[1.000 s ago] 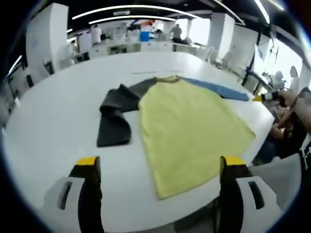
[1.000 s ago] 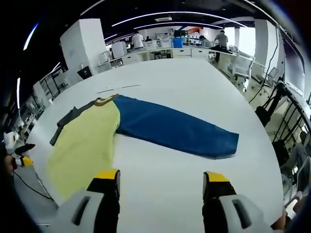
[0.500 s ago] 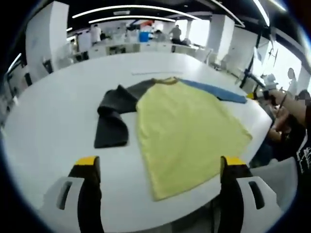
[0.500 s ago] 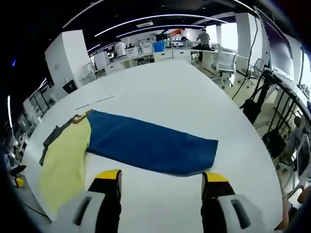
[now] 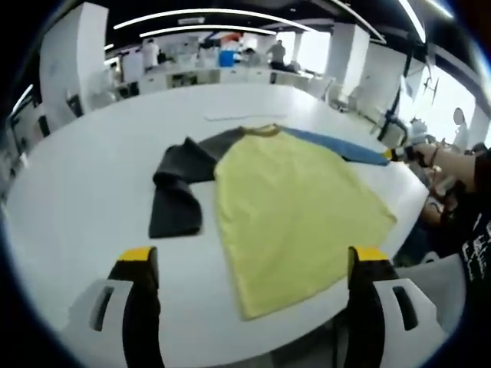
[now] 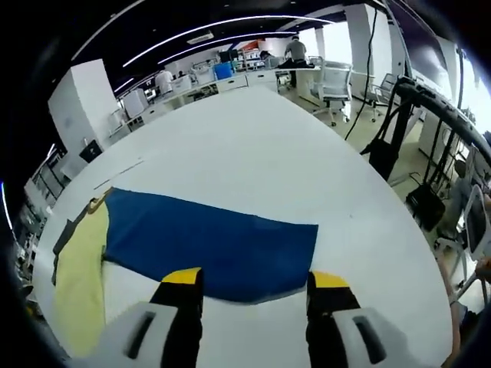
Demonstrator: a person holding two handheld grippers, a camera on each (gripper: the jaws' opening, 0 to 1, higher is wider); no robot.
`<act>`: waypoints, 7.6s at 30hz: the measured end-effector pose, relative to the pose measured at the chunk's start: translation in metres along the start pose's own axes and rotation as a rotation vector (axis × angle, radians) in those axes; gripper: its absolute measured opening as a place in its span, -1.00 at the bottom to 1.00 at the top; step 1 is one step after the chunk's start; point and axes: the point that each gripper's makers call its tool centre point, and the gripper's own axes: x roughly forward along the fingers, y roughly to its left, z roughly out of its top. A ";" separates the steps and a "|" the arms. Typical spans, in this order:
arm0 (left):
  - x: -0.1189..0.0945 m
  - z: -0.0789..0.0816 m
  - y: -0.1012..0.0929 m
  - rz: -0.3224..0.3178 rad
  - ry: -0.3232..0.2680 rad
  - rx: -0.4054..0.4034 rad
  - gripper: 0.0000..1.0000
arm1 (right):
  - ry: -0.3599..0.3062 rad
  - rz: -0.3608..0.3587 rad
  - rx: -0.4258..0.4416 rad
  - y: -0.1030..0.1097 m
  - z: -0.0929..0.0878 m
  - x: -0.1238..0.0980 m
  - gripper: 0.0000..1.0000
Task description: Fold the garment on the visible template until the final outline fits inside the template.
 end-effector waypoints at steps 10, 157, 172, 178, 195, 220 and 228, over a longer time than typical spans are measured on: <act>-0.004 -0.002 0.004 0.020 -0.010 -0.006 0.98 | 0.051 -0.173 0.053 -0.025 -0.009 -0.001 -0.37; 0.008 -0.017 -0.017 -0.113 0.058 0.048 0.98 | 0.010 0.438 -0.325 0.337 0.053 0.026 -1.00; 0.008 -0.016 -0.014 -0.102 0.047 0.035 0.97 | 0.021 0.476 -0.390 0.369 0.042 0.021 -1.00; 0.008 -0.013 -0.014 -0.102 0.031 0.031 0.97 | 0.027 0.493 -0.392 0.380 0.037 0.019 -1.00; 0.010 -0.016 -0.016 -0.109 0.038 0.029 0.97 | 0.018 0.551 -0.411 0.418 0.030 0.012 -1.00; 0.014 -0.023 -0.014 -0.110 0.050 0.019 0.97 | 0.013 0.670 -0.448 0.480 0.007 0.006 -1.00; 0.013 -0.025 -0.011 -0.101 0.052 0.005 0.96 | 0.023 0.683 -0.490 0.495 0.000 0.009 -1.00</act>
